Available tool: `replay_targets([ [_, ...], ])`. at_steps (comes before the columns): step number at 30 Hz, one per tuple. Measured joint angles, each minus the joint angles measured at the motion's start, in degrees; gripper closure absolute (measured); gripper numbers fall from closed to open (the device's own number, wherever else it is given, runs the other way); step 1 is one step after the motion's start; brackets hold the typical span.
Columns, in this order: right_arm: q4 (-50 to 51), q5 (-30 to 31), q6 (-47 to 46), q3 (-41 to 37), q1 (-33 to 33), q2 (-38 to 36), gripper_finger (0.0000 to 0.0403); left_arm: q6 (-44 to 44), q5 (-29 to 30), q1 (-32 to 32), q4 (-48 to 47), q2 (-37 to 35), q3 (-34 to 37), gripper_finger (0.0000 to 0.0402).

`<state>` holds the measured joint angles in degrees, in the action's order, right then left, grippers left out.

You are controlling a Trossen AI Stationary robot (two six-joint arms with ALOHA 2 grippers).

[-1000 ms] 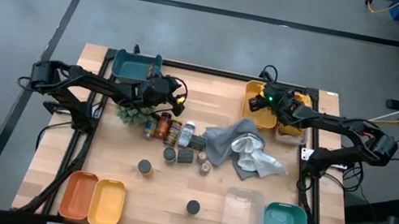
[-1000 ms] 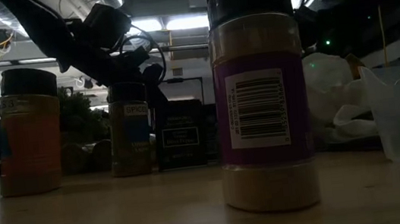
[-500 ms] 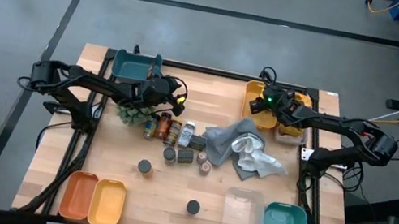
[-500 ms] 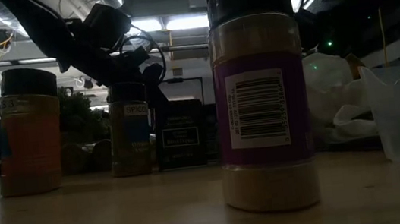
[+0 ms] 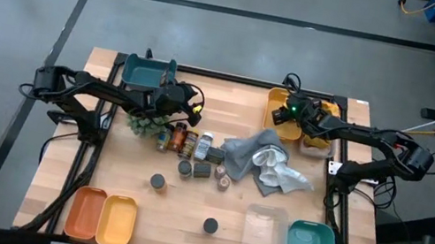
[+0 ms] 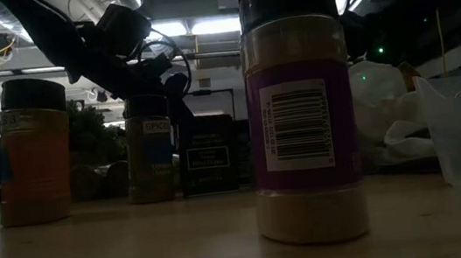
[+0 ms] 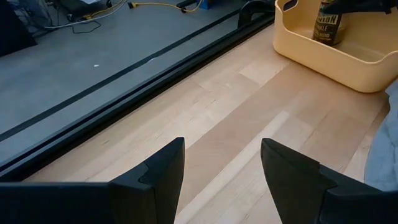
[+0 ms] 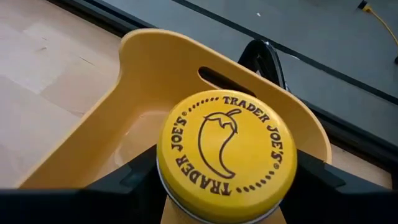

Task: Sort spices by type
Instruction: Put the yellow seasoning bottle into the top yellow bin

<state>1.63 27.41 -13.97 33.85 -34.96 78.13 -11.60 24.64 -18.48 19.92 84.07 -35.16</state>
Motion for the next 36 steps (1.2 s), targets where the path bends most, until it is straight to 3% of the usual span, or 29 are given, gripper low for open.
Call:
replay_targets([
  [9,2.99,-0.03,-1.05,0.20,0.00,0.00,0.0159,0.01,0.00,0.00,0.00,0.00,0.00,0.0205],
  [17,13.58,-1.55,-0.47,5.86,0.00,0.00,0.0159,0.01,0.00,0.01,0.00,0.00,0.00,0.0205],
  [28,14.95,-1.77,0.46,6.29,0.00,0.00,0.0159,0.01,-0.02,0.02,0.00,0.00,0.00,0.0205],
  [36,16.35,-10.59,-2.38,6.36,-1.98,-0.02,0.0159,0.01,-0.02,0.00,0.00,0.00,0.00,0.0205],
])
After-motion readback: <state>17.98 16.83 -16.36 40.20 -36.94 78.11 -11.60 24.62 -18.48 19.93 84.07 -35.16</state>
